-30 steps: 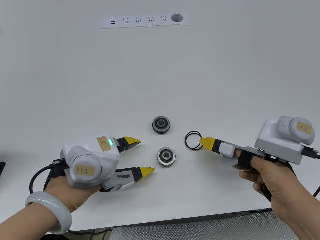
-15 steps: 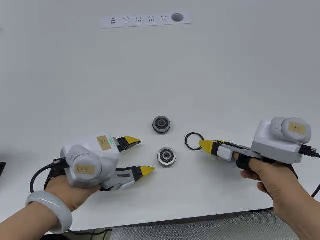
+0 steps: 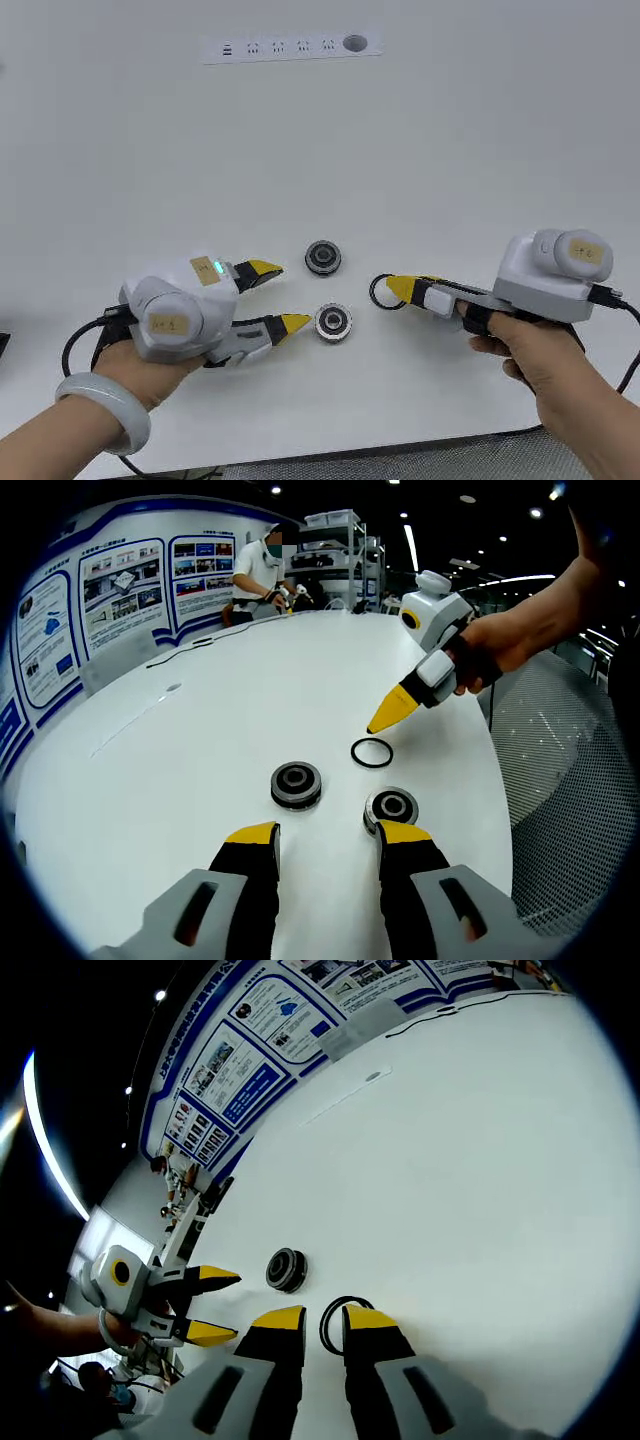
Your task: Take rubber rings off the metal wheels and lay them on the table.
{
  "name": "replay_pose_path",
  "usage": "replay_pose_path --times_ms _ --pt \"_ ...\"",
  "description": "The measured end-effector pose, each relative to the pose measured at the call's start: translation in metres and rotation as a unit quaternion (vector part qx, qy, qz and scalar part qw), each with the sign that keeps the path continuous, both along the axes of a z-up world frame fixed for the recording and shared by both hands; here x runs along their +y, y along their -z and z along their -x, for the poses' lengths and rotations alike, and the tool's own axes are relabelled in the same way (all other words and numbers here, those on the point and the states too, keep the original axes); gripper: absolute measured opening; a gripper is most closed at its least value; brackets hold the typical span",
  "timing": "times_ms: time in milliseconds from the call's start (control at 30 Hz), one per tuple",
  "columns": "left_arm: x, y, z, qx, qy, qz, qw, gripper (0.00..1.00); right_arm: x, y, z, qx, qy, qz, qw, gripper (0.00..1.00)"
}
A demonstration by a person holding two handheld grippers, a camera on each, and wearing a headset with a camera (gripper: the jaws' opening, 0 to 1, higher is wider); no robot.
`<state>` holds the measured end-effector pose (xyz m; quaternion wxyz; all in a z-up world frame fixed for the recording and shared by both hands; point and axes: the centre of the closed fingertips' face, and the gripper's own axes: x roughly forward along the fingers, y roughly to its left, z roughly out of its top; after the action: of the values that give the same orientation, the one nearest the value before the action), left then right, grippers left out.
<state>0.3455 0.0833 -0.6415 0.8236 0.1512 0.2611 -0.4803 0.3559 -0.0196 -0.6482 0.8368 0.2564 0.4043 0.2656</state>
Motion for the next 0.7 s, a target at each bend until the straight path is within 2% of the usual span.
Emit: replay_pose_path --times_ms 433,700 --pt "-0.011 -0.007 -0.021 -0.02 0.002 -0.001 0.9998 0.32 0.014 -0.002 -0.001 -0.001 -0.019 -0.01 0.9998 0.15" --pt "-0.017 -0.006 -0.032 -0.022 -0.002 -0.003 0.9998 0.28 0.016 0.001 0.001 0.002 -0.024 -0.011 0.9997 0.14"
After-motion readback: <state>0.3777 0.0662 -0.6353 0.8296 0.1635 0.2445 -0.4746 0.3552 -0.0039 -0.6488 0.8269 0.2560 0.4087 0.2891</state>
